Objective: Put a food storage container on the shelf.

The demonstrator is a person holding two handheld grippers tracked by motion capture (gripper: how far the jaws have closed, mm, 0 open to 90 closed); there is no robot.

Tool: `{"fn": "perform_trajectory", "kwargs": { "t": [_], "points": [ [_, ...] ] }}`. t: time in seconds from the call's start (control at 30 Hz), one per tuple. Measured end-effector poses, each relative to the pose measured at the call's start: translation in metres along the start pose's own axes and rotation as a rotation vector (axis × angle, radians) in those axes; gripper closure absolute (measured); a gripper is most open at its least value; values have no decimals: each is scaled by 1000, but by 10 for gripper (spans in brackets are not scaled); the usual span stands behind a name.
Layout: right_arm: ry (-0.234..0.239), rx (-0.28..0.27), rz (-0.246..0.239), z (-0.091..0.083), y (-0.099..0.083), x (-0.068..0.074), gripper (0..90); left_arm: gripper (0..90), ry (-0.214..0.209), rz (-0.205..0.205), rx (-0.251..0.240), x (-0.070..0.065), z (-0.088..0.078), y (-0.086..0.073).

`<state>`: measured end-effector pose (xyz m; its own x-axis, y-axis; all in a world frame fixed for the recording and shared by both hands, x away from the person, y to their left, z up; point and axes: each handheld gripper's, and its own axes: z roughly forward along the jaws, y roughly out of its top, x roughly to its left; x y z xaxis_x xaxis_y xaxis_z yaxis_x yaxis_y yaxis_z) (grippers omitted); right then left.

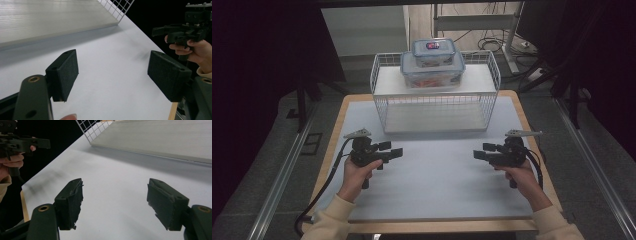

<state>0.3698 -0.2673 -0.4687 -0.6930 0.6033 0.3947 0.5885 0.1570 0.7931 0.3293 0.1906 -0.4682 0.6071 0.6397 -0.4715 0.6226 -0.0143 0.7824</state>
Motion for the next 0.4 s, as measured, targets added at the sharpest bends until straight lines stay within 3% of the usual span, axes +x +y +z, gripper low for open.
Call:
{"fn": "perform_trajectory", "kwargs": {
  "t": [0.4],
  "points": [
    [0, -3, 4, -2, -1, -2, 276, 243, 19, 0, 9, 4, 2, -2]
  ]
}}
